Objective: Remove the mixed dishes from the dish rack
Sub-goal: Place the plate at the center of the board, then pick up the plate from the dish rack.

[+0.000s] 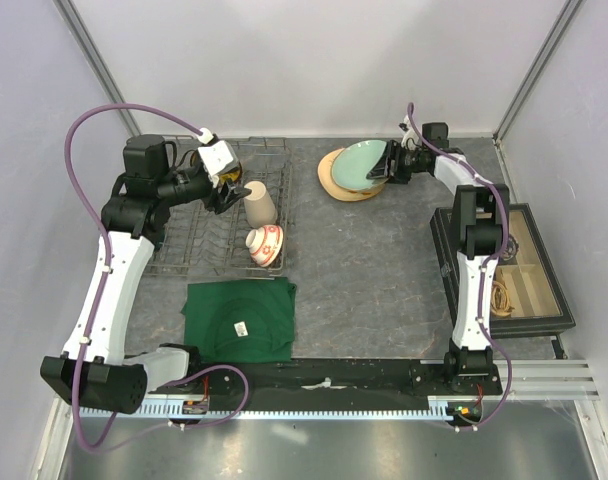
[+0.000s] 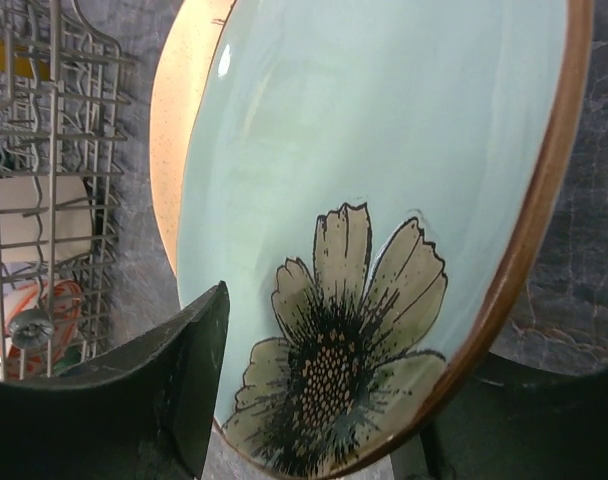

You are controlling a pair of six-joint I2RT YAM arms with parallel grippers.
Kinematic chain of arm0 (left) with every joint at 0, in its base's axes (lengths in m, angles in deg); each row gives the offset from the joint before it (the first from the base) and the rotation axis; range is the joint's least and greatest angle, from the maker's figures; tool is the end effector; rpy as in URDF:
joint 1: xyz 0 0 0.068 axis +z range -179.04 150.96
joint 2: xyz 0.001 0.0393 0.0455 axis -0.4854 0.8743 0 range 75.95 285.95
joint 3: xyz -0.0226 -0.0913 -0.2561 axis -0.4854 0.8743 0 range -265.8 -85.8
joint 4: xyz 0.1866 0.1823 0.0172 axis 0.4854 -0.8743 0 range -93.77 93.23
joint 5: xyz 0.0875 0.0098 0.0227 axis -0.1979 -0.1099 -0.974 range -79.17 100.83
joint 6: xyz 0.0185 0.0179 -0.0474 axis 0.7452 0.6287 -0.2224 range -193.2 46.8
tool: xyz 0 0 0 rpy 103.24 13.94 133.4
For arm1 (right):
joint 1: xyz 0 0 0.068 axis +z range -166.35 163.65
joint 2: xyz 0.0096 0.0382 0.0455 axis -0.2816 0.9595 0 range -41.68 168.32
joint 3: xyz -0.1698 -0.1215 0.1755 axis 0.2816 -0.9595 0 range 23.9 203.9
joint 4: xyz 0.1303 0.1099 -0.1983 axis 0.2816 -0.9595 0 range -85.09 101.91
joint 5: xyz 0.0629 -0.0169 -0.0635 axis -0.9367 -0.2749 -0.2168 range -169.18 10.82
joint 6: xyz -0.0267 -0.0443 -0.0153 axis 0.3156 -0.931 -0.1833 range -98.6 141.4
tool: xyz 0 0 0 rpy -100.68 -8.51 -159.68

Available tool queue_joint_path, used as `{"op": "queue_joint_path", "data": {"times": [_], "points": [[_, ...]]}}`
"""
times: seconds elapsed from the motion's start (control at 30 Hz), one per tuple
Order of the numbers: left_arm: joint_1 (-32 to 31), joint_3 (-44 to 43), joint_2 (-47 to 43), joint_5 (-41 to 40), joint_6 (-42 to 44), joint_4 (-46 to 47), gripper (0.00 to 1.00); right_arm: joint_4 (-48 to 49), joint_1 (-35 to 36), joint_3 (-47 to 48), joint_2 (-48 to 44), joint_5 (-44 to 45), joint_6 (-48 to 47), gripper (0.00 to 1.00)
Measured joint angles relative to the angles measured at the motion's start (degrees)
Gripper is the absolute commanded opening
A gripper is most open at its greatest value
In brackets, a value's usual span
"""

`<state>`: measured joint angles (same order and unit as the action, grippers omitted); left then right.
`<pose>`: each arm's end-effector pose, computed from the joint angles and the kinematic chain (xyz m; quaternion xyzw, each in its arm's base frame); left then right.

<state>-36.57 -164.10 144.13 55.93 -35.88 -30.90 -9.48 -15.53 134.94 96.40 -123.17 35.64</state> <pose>0.2375 -0.0569 0.4203 0.4885 0.6364 -0.1815 0.5687 0.5276 0.0324 0.1574 -0.0308 0.8765 0.3903 0.2803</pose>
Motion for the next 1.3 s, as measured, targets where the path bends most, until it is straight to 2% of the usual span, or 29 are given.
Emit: {"op": "queue_joint_path", "data": {"times": [0.4, 0.73, 0.9, 1.1, 1.3], "points": [[0.0, 0.0, -0.6, 0.0, 0.0, 0.0, 0.63, -8.5, -0.3, 1.2, -2.3, 4.4, -7.5, 0.66], [0.0, 0.0, -1.3, 0.0, 0.1, 0.0, 0.63, -10.6, -0.2, 1.2, -3.7, 5.1, -10.3, 0.66], [0.0, 0.3, -1.5, -1.4, 1.7, 0.0, 0.66, -10.9, -0.2, -0.7, -7.1, 6.4, -12.1, 0.68], [0.0, 0.3, -1.2, -8.1, 9.0, -0.2, 0.73, -10.8, 0.2, -6.4, -16.0, 9.7, -17.0, 0.77], [0.0, 0.3, 3.2, -15.6, 23.2, -0.6, 0.76, -9.9, 2.1, -13.0, -27.2, 13.5, -21.5, 0.84]]}}
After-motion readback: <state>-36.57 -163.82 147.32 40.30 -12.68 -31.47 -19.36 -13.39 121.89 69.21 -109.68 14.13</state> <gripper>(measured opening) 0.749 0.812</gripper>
